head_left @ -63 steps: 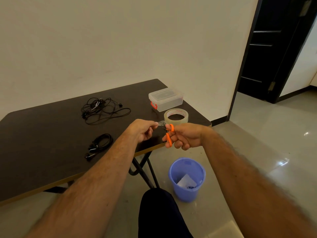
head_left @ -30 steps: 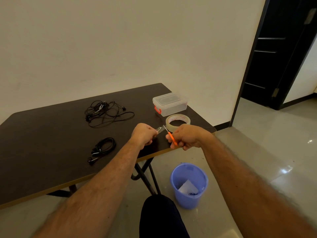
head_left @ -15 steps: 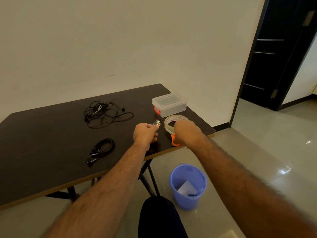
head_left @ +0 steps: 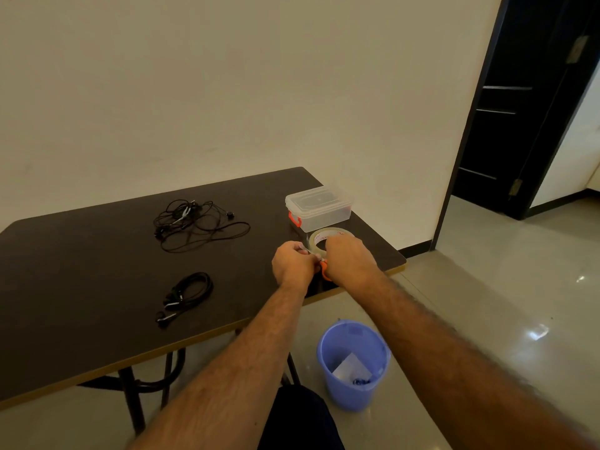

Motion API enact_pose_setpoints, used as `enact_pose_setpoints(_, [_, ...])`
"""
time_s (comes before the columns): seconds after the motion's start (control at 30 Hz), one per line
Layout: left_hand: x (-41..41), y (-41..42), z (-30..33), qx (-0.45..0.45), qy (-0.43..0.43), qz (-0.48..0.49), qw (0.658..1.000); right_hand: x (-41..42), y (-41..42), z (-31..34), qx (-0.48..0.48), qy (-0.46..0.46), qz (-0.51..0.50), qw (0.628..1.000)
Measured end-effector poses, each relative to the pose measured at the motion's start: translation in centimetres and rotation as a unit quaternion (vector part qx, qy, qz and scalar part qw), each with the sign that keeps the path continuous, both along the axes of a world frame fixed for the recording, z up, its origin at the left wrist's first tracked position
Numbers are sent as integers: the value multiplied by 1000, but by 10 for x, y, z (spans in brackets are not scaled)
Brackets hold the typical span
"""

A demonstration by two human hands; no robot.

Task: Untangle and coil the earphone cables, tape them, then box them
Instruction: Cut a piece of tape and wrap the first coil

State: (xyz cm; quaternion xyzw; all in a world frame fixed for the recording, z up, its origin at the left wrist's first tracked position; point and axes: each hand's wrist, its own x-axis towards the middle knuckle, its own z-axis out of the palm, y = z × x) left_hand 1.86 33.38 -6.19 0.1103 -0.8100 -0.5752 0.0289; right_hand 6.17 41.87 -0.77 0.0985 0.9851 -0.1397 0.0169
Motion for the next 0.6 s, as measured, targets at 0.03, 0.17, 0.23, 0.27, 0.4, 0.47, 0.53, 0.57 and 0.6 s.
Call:
enact_pose_setpoints(0.03, [-1,0,-1,0,1,-1,1000,1,0,0,0,-1,-1,1000])
enact_pose_setpoints(0.17, [-5,0,-3,-5,0,-1,1000,-7,-2,7,3,-81,-4,997])
enact_pose_setpoints(0.23, [-3,0,-1,-17,0,-3,1000,-11,-3,12,4,-108,-9,994])
enact_pose_setpoints(0.27, [-3,0,0,-24,-2,-6,1000,-13,-3,12,1,-114,-12,993])
enact_pose_setpoints(0.4, [-5,-1,0,-4,-8,-8,1000,-11,-1,3,8,-68,-28,997])
enact_pose_setpoints(0.47, [-5,-2,2,15,-9,0,1000,-10,2,-2,19,-31,-25,999])
enact_pose_setpoints(0.53, [-5,-5,2,37,-7,18,999,-9,2,-2,16,-38,-32,999])
enact_pose_setpoints(0.57, [-4,-8,3,47,-7,26,999,-7,3,-3,17,-39,-32,999])
enact_pose_setpoints(0.6, [-3,-10,4,49,-8,30,998,-7,3,-4,19,-33,-28,999])
